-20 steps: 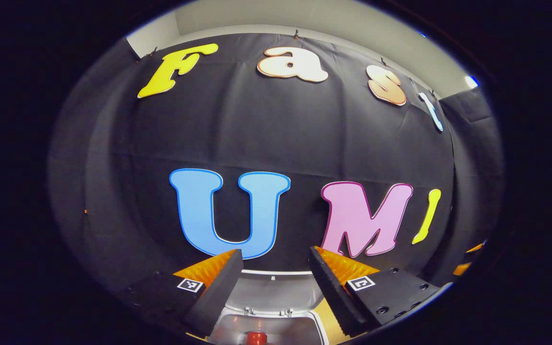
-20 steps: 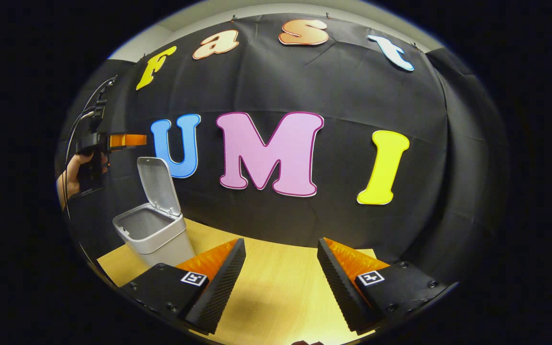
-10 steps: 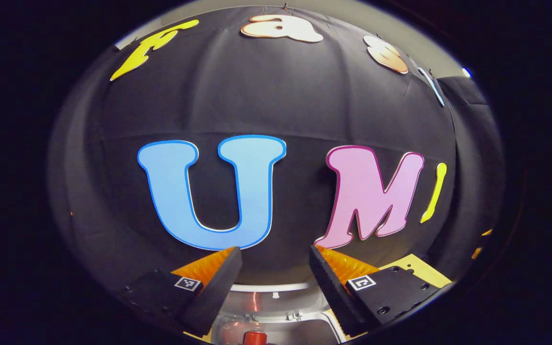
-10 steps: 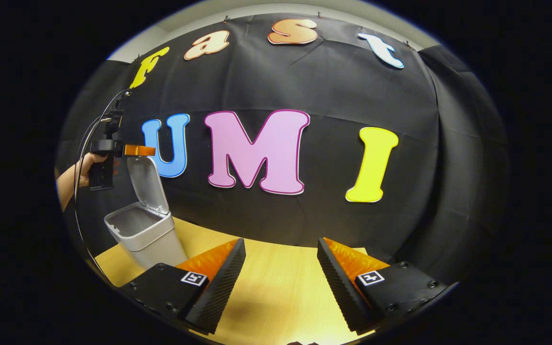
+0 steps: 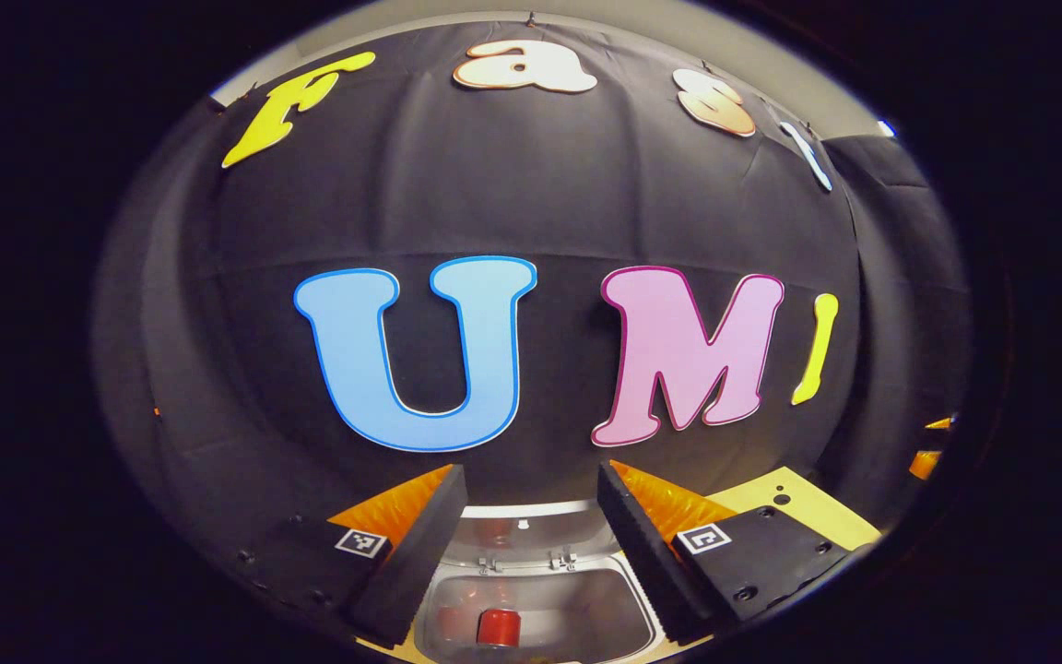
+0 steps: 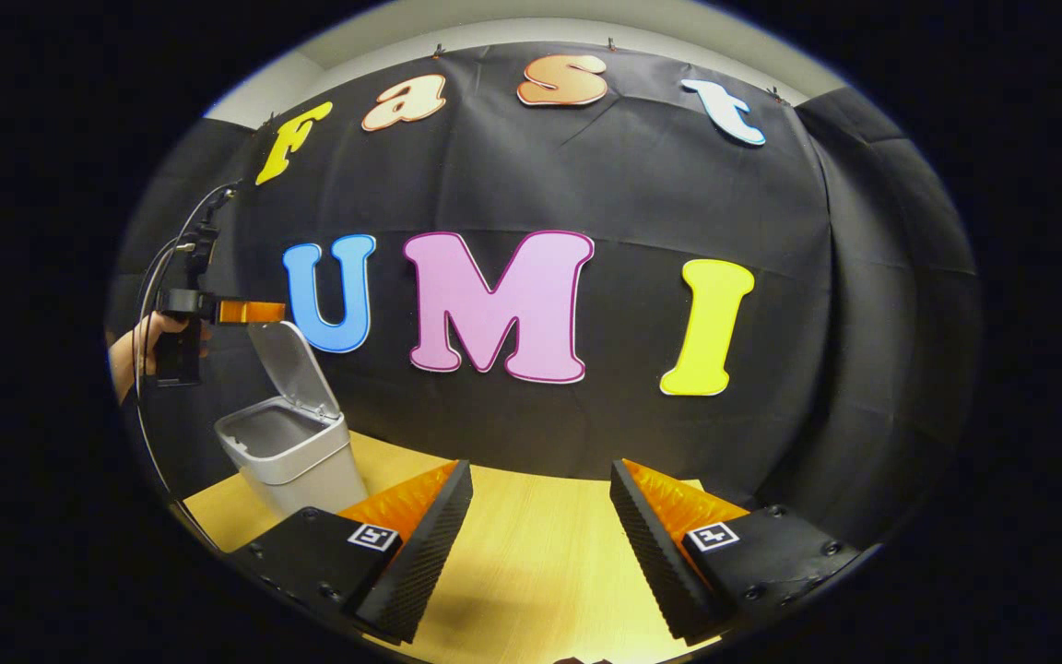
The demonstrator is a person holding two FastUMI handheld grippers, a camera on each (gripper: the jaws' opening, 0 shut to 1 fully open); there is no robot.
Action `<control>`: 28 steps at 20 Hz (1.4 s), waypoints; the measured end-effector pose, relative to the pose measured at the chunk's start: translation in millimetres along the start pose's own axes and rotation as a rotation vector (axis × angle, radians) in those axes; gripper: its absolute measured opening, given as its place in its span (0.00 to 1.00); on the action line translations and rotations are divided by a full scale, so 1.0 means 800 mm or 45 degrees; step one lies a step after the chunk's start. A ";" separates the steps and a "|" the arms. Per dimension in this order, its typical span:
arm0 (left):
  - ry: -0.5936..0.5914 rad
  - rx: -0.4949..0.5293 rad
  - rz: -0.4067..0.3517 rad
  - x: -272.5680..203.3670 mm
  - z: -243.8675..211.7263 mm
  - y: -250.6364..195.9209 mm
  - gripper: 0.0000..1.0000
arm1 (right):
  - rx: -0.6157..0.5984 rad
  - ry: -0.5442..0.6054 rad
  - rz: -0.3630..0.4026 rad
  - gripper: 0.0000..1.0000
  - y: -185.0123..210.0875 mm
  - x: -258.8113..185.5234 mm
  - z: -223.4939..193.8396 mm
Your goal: Press the lid of the desktop garbage bin to open it, pick up the crumpled paper on the desktop and throw it into the bin, then pick up the pop can on the desktop and drop it into the bin, and finally close the garbage bin lid.
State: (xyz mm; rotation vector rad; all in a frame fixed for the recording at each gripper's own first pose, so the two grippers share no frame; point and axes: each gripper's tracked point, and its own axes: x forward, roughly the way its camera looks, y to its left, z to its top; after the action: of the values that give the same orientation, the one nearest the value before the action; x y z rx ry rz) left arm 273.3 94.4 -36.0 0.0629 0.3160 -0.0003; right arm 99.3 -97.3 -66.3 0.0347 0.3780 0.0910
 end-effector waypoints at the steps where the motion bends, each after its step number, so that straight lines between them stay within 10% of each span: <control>1: 0.015 0.005 0.002 -0.005 -0.003 -0.003 0.99 | -0.006 0.003 0.003 0.97 0.003 -0.004 -0.001; 22: 0.204 -0.208 0.040 -0.091 -0.202 -0.010 0.98 | -0.078 0.150 -0.021 0.97 0.039 -0.039 -0.069; 28: 0.236 0.074 0.063 -0.093 -0.237 -0.020 0.98 | -0.058 0.176 -0.010 0.97 0.045 -0.042 -0.081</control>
State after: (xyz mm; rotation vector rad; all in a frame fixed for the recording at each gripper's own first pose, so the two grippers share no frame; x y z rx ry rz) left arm 143.5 89.4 -193.6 0.1290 0.4998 0.0452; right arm 41.4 -63.2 -112.5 -0.0178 0.5137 0.0941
